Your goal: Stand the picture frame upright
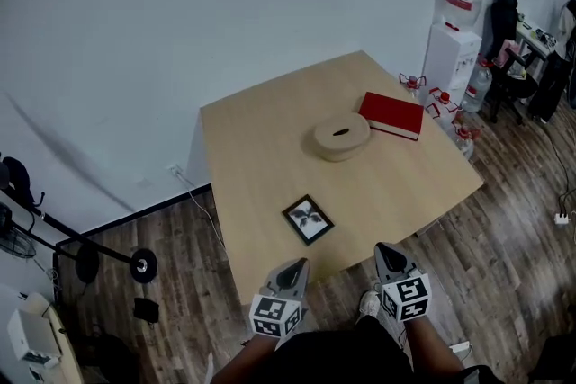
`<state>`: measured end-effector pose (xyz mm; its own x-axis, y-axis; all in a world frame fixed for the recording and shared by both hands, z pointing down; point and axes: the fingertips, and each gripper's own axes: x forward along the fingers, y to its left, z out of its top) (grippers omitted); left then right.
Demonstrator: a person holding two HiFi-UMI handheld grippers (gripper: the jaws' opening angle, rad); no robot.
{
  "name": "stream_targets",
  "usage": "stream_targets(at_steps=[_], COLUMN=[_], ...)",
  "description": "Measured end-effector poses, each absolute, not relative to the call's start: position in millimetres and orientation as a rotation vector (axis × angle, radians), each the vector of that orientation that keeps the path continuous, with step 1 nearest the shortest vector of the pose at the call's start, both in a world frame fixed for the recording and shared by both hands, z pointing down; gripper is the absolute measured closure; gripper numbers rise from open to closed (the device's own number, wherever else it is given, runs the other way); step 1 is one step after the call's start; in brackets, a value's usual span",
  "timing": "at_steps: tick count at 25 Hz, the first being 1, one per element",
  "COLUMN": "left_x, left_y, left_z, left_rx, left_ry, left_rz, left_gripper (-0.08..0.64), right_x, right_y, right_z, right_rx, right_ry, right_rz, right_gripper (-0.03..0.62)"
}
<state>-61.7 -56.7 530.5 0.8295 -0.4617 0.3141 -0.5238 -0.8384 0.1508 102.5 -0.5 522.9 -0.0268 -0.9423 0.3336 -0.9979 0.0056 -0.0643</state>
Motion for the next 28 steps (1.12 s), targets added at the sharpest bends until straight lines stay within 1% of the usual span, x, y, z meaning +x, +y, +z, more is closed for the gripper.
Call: stream_targets(at_steps=[5, 11, 19, 28], left_x=[-28.6, -2.5, 9.6, -23.5], left_y=[-75.3, -92.4, -101.0, -132.1], left_z=[531.3, 534.0, 537.4, 537.3], left_rx=[2.744, 2.675, 2.589, 2.51], left_ry=[-0.855, -0.986, -1.173, -1.309], left_rz=[0.412, 0.434, 0.414, 0.399], left_gripper=[0.555, 0.555, 0.555, 0.555], right_x=[144.9, 169.0, 168.5, 133.2], right_y=[-32.0, -69.8, -114.6, -169.6], right_z=[532.2, 539.2, 542.0, 547.3], right_rx=[1.946, 1.8, 1.567, 1.408], right_ry=[-2.136, -2.246, -2.398, -2.451], right_rz=[0.442, 0.457, 0.411, 0.385], right_gripper=[0.583, 0.583, 0.583, 0.583])
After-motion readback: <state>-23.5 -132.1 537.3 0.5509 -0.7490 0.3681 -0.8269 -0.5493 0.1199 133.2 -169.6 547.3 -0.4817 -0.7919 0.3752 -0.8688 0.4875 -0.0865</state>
